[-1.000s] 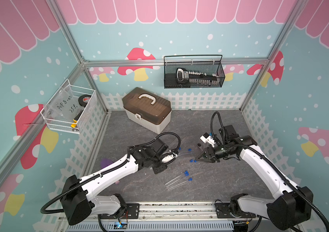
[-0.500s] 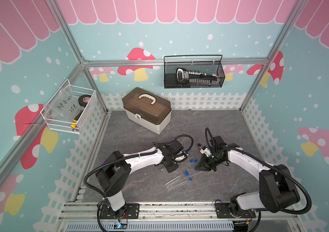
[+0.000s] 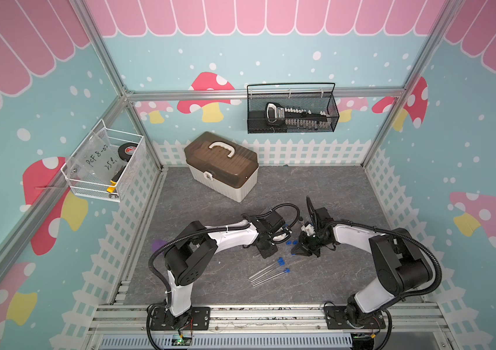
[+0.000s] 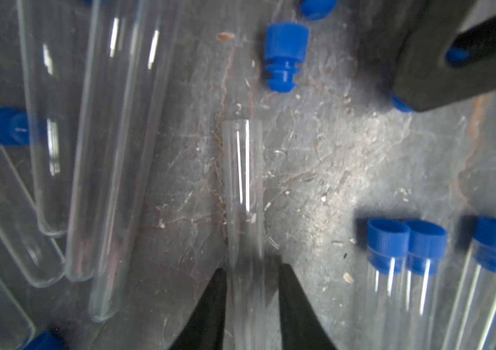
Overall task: Remove stoppers from test tubes
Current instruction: Place the test tube at the center of the board, then pick up the test tube at the center of the board.
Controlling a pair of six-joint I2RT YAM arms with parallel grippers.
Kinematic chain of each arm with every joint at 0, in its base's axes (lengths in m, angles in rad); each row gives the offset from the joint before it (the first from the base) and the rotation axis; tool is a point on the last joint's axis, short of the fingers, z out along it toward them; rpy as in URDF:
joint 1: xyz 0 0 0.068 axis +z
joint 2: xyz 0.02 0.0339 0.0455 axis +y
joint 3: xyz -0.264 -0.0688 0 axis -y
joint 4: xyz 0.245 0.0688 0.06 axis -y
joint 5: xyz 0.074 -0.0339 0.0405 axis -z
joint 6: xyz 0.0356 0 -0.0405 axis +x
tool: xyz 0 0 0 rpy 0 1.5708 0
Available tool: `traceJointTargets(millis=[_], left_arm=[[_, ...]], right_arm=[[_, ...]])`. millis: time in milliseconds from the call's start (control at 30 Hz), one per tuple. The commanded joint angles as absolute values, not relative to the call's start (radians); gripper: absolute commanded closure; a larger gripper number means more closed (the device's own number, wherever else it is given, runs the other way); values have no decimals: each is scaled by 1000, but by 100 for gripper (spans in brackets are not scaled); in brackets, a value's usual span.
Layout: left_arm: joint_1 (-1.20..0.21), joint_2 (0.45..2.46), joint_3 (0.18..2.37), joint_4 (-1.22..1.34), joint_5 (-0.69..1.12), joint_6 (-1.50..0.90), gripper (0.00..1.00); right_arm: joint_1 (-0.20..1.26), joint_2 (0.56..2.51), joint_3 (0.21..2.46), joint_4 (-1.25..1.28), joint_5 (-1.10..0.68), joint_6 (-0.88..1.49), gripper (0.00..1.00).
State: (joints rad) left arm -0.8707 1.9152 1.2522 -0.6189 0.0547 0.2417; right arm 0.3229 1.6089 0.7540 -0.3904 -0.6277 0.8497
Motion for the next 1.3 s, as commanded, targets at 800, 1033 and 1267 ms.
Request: traceJointTargets(millis=[800,1033,1267], left_arm=[[-994,1673,1089,-600,16,-128,58],[-1026,1746,1103,-578,-27,-175,60],[-1026,1773,1096,-581,-41,-163,63]], right_arm=[[328,1378,722,-506,-614,826,54],[328,1332,707,-512,-624,825,54],[328,1301,676,-508,-621,836,54]])
